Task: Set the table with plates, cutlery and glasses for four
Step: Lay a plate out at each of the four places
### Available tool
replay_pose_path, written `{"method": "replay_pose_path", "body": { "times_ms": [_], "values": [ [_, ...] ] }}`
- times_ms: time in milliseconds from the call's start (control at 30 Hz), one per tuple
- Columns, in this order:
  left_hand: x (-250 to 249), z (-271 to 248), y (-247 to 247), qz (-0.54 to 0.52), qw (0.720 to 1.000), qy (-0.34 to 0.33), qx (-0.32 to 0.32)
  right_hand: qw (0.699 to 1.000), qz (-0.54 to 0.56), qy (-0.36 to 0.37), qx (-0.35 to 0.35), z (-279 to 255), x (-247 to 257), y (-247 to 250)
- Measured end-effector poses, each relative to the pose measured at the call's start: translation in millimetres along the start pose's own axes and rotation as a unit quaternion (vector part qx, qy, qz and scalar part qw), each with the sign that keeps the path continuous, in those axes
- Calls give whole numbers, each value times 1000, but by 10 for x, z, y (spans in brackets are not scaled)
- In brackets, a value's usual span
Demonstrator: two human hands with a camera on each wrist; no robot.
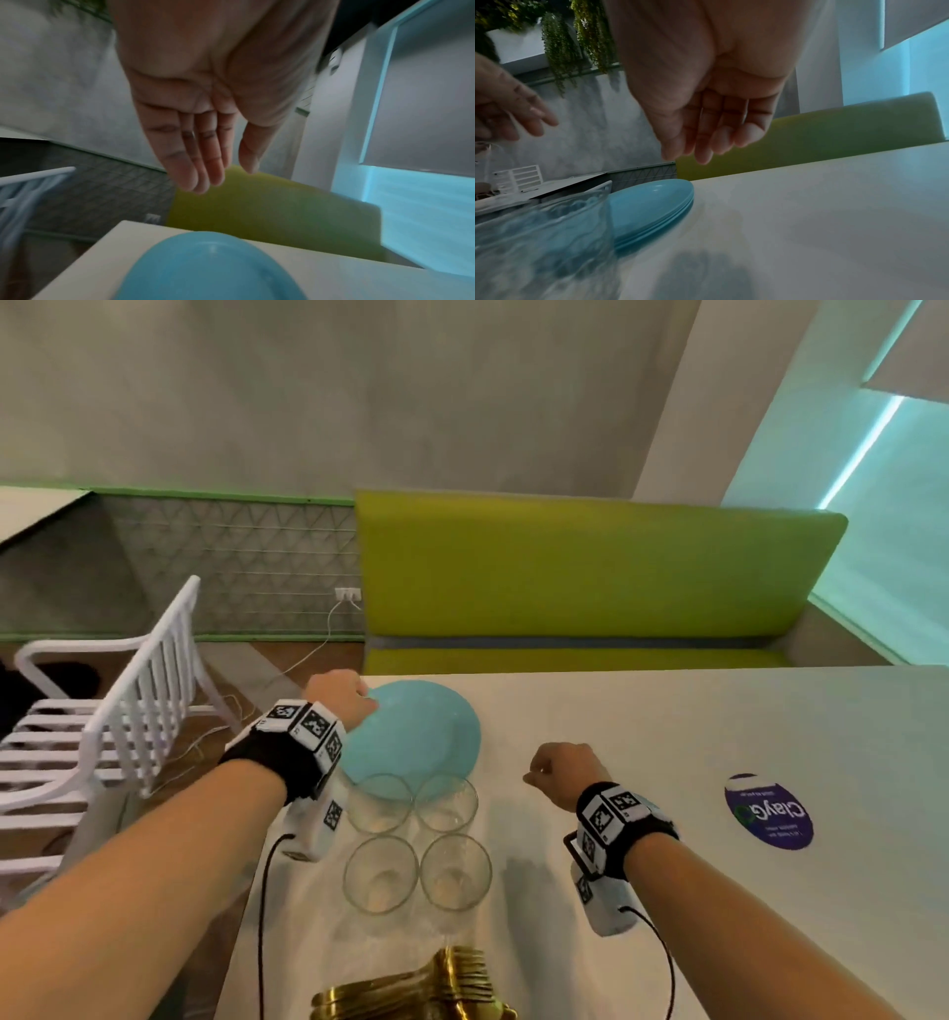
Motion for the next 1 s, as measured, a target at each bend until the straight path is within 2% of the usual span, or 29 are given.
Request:
{"method": "replay_pose_path", "body": {
  "times_ms": [167,300,467,700,833,1000],
  "values": [
    [349,475,-359,-2,992,76,101,997,38,-13,62,616,56,-200],
    [557,712,-650,12,986,111,124,991,65,-26,112,941,96,-450],
    [670,885,-934,-19,975,128,182,984,99,-39,139,1194,134,-663],
    [838,1012,-1236,-41,969,138,202,975,128,-32,178,1385,219,-859],
    [893,1092,-1344,-129,953,165,218,974,127,-19,189,1425,240,-882],
    [853,1075,-1349,-190,943,183,201,974,142,-12,176,1431,218,-873]
  ]
}}
Point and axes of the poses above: each hand's wrist, its own z-axis towards the middle knuckle, its own y-axis out of the back of the hand, x = y × z, the point moved 5 cm from there along z, towards the middle knuckle, and after that the axes turned 8 degrees about z, right-handed, at the moved point
